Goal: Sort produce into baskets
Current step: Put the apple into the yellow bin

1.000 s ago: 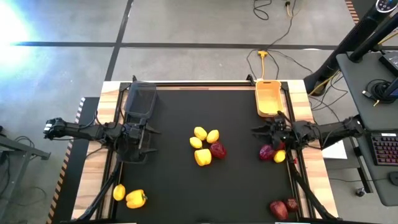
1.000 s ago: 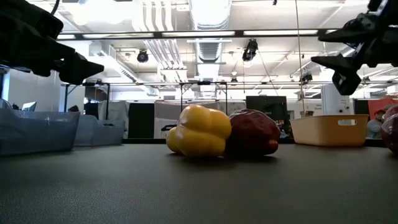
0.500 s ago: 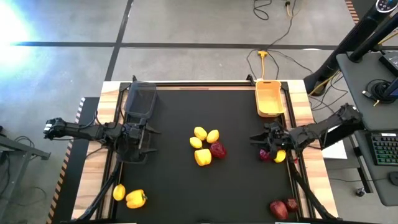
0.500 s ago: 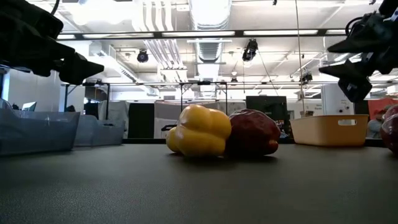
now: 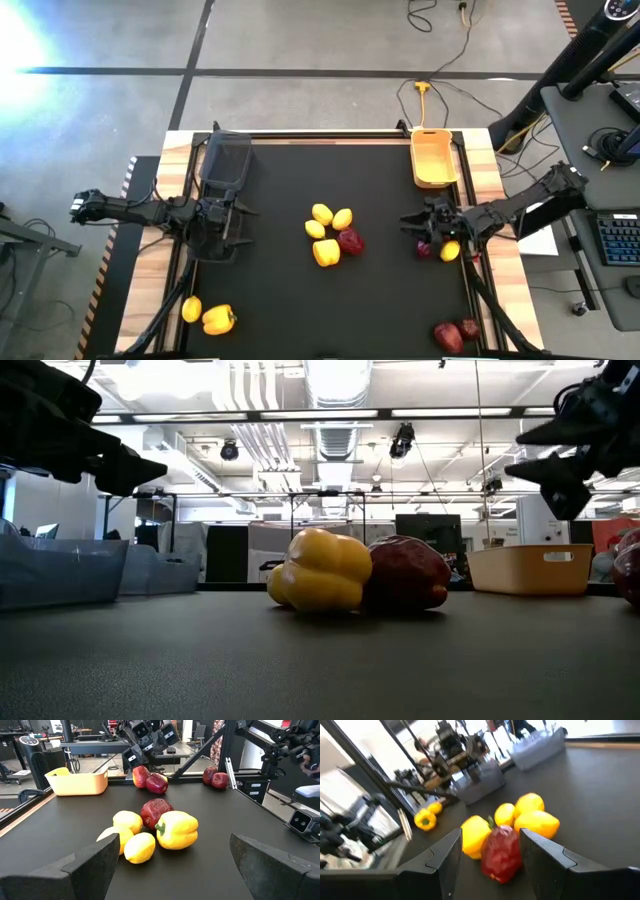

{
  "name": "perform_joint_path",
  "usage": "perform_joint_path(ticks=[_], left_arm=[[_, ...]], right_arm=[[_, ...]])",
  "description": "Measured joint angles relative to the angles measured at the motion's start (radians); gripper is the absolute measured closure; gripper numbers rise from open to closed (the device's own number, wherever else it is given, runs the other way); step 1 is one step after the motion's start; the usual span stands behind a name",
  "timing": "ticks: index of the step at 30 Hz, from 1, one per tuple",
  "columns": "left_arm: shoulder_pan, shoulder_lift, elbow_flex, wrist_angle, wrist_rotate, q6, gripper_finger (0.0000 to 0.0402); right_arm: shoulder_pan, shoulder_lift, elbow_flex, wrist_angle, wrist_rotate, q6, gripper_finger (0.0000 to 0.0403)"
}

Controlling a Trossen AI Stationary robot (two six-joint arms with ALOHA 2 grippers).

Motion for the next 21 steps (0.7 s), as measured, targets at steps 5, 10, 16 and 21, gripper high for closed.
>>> perform_joint_path(ticks=[5,10,16,21], left_arm=[[0.0,0.0,0.0,0.0,0.0,0.0,0.0042],[0.0,0.0,0.0,0.0,0.0,0.0,0.0042],[0.0,0.0,0.0,0.0,0.0,0.0,0.0042],[0.0,0.0,0.0,0.0,0.0,0.0,0.0042]], right_arm=[[0.002,0.035,0.039,0.06,0.082,-0.037,0.0216],[0.002,0.175,0.162,-0.024,0.157,-0.102,0.0216],[0.002,0.364,0.426,-0.398,0.152,-0.009,0.0216],[0.002,0.541,0.667,-0.81,0.062,0.207,0.0216]])
